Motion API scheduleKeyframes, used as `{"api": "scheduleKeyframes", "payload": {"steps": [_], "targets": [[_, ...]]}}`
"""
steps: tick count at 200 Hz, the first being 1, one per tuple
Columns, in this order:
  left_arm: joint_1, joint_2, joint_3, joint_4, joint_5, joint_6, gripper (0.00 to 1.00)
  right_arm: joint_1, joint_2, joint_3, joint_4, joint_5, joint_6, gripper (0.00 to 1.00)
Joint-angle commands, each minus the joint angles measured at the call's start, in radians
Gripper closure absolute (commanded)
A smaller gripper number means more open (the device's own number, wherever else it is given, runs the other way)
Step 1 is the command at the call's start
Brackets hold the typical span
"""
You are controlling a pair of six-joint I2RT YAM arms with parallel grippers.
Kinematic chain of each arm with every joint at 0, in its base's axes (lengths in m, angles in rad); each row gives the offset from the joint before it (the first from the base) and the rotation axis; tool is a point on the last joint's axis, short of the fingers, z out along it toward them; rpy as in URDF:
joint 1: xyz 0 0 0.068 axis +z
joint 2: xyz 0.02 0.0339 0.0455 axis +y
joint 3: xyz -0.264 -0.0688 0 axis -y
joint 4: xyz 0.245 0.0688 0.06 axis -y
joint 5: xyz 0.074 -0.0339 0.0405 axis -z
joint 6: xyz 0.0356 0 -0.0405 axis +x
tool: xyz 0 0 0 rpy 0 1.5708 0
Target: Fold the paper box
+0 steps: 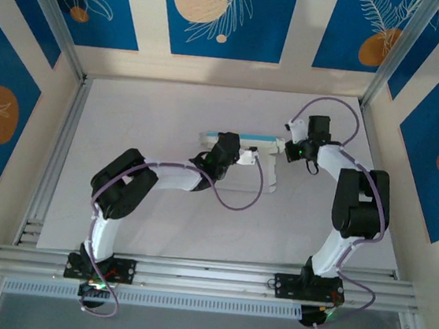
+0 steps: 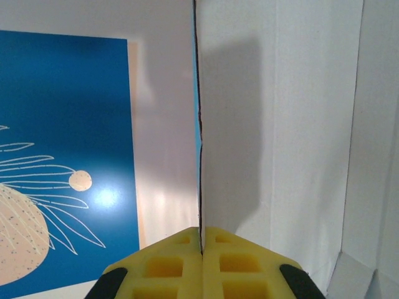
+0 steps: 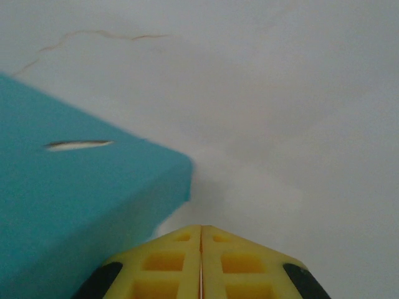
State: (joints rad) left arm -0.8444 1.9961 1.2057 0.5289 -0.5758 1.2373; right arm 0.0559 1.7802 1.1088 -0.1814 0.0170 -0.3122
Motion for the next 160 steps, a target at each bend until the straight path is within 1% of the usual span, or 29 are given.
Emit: {"api": "scheduleKeyframes", "payload": {"steps": [1, 27, 43, 60, 72, 120, 132, 160], "targets": [[0.017, 0.002, 0.02, -0.089, 0.045, -0.038, 1.0, 0.02, -0.062, -0.055, 0.075, -0.101, -0.07, 0.89], [0.021, 0.0, 0.026, -0.093, 0.056, -0.037, 1.0, 0.029, -0.109, -0.076, 0.084, -0.148, -0.081, 0.86], [0.024, -0.003, 0.028, -0.093, 0.066, -0.038, 1.0, 0.038, -0.117, -0.079, 0.084, -0.134, -0.09, 0.84], [0.029, -0.006, 0.03, -0.086, 0.081, -0.031, 1.0, 0.047, -0.132, -0.084, 0.095, -0.155, -0.096, 0.83], [0.034, -0.001, 0.036, -0.084, 0.088, -0.025, 1.0, 0.056, -0.137, -0.077, 0.09, -0.146, -0.103, 0.82], [0.058, 0.009, 0.078, -0.12, 0.121, -0.028, 1.0, 0.077, -0.169, -0.079, 0.069, -0.199, -0.106, 0.83], [0.063, 0.012, 0.077, -0.112, 0.144, -0.01, 1.0, 0.097, -0.178, -0.084, 0.063, -0.216, -0.112, 0.83], [0.084, 0.025, 0.082, -0.051, 0.163, 0.034, 1.0, 0.175, -0.195, -0.084, 0.026, -0.202, -0.134, 0.83]]}}
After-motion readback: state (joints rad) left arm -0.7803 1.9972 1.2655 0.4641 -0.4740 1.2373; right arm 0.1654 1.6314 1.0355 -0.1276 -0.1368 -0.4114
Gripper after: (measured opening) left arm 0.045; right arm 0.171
